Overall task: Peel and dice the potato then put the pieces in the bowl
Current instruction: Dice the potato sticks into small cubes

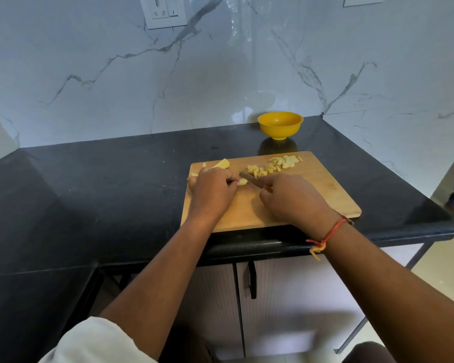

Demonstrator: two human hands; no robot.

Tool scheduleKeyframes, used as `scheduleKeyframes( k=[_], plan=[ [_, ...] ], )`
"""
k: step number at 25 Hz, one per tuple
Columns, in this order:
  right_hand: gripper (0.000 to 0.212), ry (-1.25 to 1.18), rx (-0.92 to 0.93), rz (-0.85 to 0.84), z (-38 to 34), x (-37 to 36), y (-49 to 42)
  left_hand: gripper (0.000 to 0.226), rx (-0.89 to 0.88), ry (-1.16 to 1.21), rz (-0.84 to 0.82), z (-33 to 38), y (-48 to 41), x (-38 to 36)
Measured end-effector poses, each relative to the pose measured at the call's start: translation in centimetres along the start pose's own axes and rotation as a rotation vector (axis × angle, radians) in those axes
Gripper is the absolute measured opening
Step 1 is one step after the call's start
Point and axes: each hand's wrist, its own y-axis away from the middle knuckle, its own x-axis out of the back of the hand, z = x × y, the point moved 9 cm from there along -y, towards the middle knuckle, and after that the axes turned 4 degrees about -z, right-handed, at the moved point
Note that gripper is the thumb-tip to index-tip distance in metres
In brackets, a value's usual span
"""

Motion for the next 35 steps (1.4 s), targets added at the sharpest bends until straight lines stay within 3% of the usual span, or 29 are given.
scheduleKeyframes(
  k=[16, 25, 29, 35],
  plan=[
    [0.041, 0.198, -0.018, -0.135, -0.8, -2.5, -2.3, 0.014, 0.020, -0.016, 0.007, 0.1, -0.2, -0.2],
    [0.067, 0.387, 0.039, -0.038, -0.2, -0.6, 1.9, 0.015, -0.023, 0.004, 0.028, 0.2, -0.2, 0.1],
    [0.055, 0.267, -0.002, 0.061, 0.7, 0.2, 0.6, 0.015, -0.008, 0.033, 0.018, -0.1, -0.1, 0.0],
    [0.043, 0.113, 0.041, 0.083, -0.2, 0.5, 0.8, 0.011, 0.032, 0.108, 0.062, -0.9, 0.2, 0.2]
  ],
)
